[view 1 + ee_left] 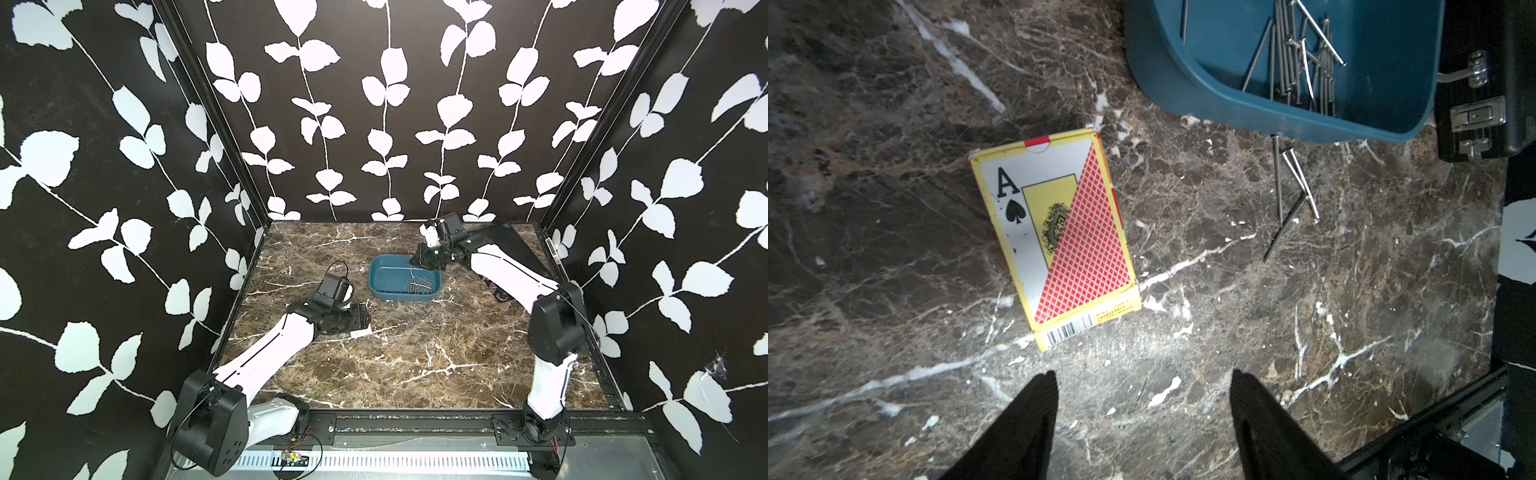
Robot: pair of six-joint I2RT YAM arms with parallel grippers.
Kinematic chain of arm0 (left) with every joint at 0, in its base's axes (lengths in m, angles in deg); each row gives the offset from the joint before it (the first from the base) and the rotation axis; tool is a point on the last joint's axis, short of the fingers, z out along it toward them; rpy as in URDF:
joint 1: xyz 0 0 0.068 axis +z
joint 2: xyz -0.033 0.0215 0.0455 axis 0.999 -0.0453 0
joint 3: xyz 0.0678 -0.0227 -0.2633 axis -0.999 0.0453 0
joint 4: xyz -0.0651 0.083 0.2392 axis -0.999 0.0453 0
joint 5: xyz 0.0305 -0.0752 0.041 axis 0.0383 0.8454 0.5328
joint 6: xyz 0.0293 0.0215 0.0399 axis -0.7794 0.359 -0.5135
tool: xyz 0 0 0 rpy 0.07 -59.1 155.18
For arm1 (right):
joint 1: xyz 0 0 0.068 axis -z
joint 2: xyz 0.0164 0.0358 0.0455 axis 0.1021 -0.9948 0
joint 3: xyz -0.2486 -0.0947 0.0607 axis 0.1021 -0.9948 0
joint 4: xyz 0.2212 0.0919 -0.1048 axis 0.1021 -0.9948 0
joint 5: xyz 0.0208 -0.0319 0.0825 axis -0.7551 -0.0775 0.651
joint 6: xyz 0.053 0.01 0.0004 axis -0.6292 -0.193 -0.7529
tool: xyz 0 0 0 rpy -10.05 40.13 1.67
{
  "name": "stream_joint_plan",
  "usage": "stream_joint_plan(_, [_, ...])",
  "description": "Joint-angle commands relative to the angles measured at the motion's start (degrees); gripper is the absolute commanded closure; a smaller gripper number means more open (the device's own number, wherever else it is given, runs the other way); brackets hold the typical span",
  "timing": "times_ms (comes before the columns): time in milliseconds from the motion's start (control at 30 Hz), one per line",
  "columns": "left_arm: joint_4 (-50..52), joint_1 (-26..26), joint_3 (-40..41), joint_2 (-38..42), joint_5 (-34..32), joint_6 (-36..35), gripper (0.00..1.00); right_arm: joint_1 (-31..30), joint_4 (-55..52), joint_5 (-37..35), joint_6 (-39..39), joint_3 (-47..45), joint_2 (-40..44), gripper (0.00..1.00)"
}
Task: Put the nails on the desktop into the storage box
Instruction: Place the nail in the storage box.
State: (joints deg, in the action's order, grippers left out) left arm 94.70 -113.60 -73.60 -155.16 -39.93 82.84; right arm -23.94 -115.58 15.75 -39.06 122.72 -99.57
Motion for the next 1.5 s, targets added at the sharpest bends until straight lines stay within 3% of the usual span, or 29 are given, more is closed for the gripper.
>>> stream_joint_plan(0, [0.81,0.26,-1.88,-0.26,0.28,-1.95,0.32,0.55,-4.14,-4.74,-1.27,5.44,-4.89,1.0])
stream_joint_plan(333, [3.43,0.27,-3.32,-1.71,1.08,-6.24,0.32,0.75,-6.74,-10.21,-0.26,9.79,-14.44,1.0])
stream_joint_plan(433, [4.22,0.29,-4.58,-3.26,1.76,-8.06,0.32,0.74,-7.53,-10.53,0.62,9.65,-14.5,0.92])
stream_joint_plan(600, [4.25,0.23,-6.81,-6.57,3.41,-10.37,0.33,0.35,-9.75,-13.04,2.71,6.64,-8.53,0.75])
stream_joint_plan(700, [3.28,0.25,-7.38,-7.82,4.26,-10.88,0.32,-1.13,-10.44,-14.52,1.99,1.01,-2.41,0.74])
stream_joint_plan(800, [2.11,0.19,-7.3,-8.2,4.85,-10.99,0.33,-3.79,-11.41,-17.5,-0.82,-6.54,3.46,0.72])
stream_joint_plan(900, [1.16,0.19,-6.79,-8.37,5.23,-11.09,0.33,-6.38,-12.56,-20.04,-7.02,-13.2,7.06,0.59])
stream_joint_plan(967, [0.81,0.23,-6.52,-8.55,5.39,-11.12,0.33,-7.9,-11.95,-20.47,-10.67,-16.3,8.15,0.56])
stream_joint_plan(1233, [2.28,0.21,-5.7,-6.09,5.1,-11.49,0.32,-10.27,-10.9,-21.7,-21.33,-19.14,5.73,0.54])
stream_joint_plan(1467, [3.96,0.27,-3.96,-2.28,3.35,-11.85,0.32,-10.22,-11.28,-24.4,-24.71,-17.52,2.11,0.58])
